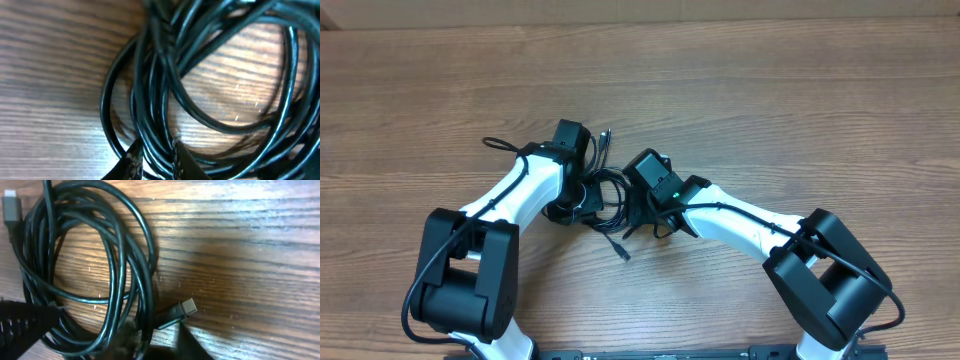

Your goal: Untangle cables

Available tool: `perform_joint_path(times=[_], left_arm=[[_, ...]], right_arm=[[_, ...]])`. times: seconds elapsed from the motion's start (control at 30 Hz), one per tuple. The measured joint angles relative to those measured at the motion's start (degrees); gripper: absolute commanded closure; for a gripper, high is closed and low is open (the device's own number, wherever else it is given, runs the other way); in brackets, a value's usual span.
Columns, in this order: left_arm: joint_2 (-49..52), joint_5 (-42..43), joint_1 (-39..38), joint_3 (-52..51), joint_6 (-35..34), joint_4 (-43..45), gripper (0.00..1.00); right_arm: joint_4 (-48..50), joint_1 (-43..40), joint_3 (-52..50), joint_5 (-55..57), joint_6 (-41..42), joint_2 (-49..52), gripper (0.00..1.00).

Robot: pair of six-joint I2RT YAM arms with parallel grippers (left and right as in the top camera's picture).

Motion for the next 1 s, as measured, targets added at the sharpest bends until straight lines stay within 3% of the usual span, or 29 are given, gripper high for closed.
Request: perform_joint_path(times=[0.2, 0.4, 0.53, 0.6, 0.77, 1.0], left_arm=[[0.0, -0.7, 0.1, -0.3, 0.7, 2.4, 0.77], [0.3, 0.0, 0.2, -0.7, 4.8, 3.7, 0.72], [0.4, 2.9, 0.9, -0.8, 8.7, 4.5, 0.88], [0.5, 4.7, 1.3, -0.8, 9.8, 4.7, 0.96], [0.8, 8.5, 3.0, -0.7, 12.7, 4.3, 0.96], [2.3, 11.7, 6.4, 2.2, 14.4, -2.0, 0.96]], right_arm=[[3.5, 0.0, 0.0, 0.0, -0.2, 0.0, 0.53], [5.0, 0.0, 0.0, 0.5, -0.2, 0.1, 0.58], [5.3, 0.0, 0.0, 0.7, -0.1, 1.6, 0.65], [5.6, -0.1, 0.0, 0.9, -0.3, 2.7, 0.75], [5.7, -0.1, 0.0, 1.1, 0.0, 3.0, 0.87], [5.9, 0.0, 0.0, 0.8, 0.0, 3.0, 0.88]])
